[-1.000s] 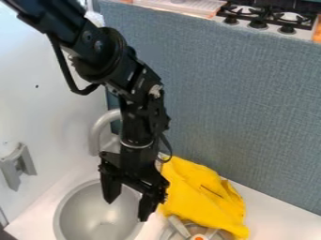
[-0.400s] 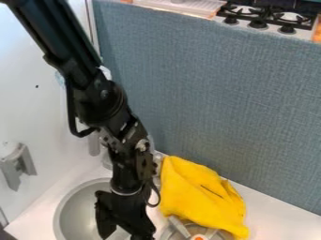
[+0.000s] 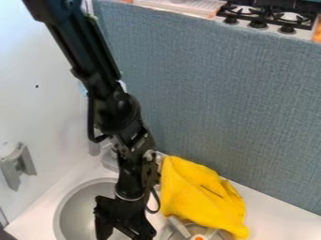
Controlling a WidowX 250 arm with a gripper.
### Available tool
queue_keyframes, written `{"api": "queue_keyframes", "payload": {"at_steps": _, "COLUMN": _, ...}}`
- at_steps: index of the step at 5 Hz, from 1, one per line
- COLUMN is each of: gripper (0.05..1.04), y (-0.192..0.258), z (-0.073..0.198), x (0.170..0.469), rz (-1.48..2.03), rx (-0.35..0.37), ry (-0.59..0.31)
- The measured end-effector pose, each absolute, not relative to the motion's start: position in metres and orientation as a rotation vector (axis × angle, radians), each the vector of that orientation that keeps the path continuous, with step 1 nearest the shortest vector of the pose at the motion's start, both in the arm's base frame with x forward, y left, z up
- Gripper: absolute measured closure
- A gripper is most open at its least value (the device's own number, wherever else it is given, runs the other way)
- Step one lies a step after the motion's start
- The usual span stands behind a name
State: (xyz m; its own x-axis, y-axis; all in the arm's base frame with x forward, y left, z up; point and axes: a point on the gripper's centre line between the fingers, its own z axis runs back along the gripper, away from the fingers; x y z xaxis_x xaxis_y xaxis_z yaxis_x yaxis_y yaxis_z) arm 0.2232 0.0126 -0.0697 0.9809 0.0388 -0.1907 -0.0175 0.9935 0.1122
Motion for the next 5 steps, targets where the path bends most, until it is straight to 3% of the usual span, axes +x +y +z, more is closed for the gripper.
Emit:
{"api": "queue_keyframes", "payload": {"at_steps": 1, "gripper": 0.081, "y": 0.014, "z": -0.071, "x": 0.226, "rz": 0.04, "rx": 0.136, "ry": 0.19}}
{"api": "queue_keyframes", "payload": {"at_steps": 5, "gripper": 0.118, "y": 0.011, "z": -0.099, "x": 0.231, "rz": 0.055, "rx": 0.121, "ry": 0.274}}
